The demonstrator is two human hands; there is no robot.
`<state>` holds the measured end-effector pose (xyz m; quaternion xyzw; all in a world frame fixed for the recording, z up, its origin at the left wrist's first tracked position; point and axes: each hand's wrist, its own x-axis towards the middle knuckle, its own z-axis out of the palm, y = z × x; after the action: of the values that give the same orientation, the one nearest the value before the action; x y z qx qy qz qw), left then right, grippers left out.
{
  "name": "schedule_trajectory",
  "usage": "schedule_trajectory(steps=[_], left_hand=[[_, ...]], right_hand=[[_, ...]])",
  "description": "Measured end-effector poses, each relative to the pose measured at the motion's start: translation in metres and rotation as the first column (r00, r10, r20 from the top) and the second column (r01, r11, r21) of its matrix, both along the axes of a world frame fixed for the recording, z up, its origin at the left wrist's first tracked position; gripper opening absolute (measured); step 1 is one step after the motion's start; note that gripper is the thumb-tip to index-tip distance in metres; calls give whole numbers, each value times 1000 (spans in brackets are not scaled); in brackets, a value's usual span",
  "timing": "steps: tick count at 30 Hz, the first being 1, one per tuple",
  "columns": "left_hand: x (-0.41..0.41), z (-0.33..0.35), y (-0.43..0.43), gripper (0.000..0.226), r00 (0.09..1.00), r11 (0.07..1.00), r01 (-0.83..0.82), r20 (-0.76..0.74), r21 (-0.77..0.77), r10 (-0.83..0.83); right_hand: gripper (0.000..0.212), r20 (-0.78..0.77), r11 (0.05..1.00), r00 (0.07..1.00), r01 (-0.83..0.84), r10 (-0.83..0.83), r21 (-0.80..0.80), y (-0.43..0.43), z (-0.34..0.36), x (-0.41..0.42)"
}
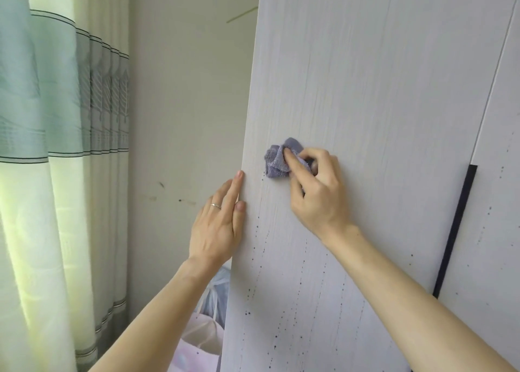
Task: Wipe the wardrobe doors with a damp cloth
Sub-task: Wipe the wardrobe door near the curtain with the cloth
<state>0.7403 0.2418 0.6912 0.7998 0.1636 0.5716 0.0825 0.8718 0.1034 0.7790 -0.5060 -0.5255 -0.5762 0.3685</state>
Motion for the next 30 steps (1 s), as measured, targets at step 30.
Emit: schedule_trajectory(steps=[30], left_hand=[[6, -12, 3, 50, 991, 985, 137, 27, -102, -135]], right_hand=[[33, -165, 969, 957, 221, -237, -113, -89, -114, 34]])
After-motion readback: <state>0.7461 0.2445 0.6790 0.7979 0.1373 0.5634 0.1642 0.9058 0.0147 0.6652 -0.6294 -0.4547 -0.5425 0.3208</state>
